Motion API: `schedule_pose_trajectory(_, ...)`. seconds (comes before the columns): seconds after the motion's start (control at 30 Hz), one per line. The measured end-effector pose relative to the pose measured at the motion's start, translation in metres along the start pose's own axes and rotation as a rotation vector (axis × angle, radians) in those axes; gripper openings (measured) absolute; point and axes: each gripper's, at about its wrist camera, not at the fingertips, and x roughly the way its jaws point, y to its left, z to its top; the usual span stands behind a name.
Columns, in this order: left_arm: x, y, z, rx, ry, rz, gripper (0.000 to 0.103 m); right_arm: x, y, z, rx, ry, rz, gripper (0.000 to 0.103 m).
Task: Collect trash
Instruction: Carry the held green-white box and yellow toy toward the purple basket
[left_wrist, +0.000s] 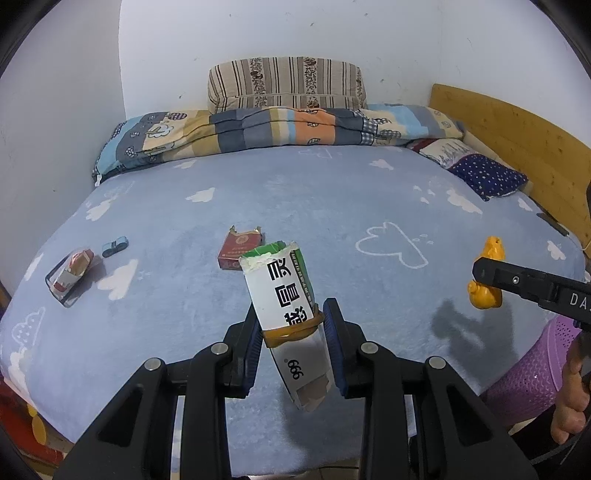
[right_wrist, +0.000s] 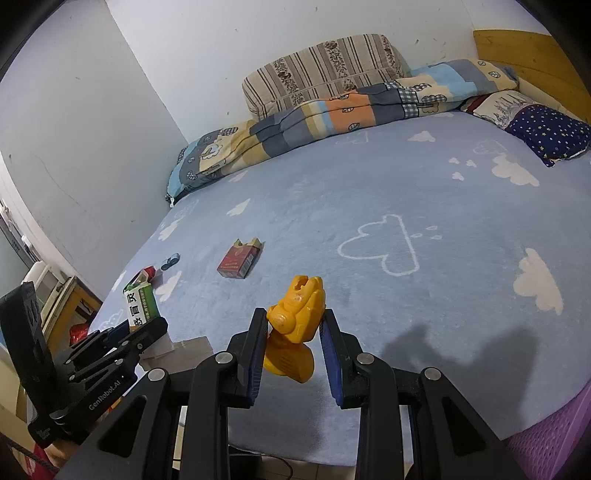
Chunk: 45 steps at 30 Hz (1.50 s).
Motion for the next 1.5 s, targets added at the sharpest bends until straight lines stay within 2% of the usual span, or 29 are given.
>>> schedule_pose_trajectory(0.3, -0.005, -0.007, -0.001, 0.048, -0.038, 0.059, 0.031, 0.000, 0.003, -0.001, -0.015, -0.005, -0.009, 0.030)
schedule_pose_trajectory(0.63, -0.010, -0.013, -0.002, 0.071, -0.058, 0.084, 0.031, -0.001, 0.007, -0.003, -0.036, -0.013, -0.029, 0.030)
schedule_pose_trajectory(1.5, -0.010, -0.017, -0.002, 0.073, -0.055, 0.084, 0.031, 0.001, 0.009, -0.005, -0.040, -0.013, -0.035, 0.030)
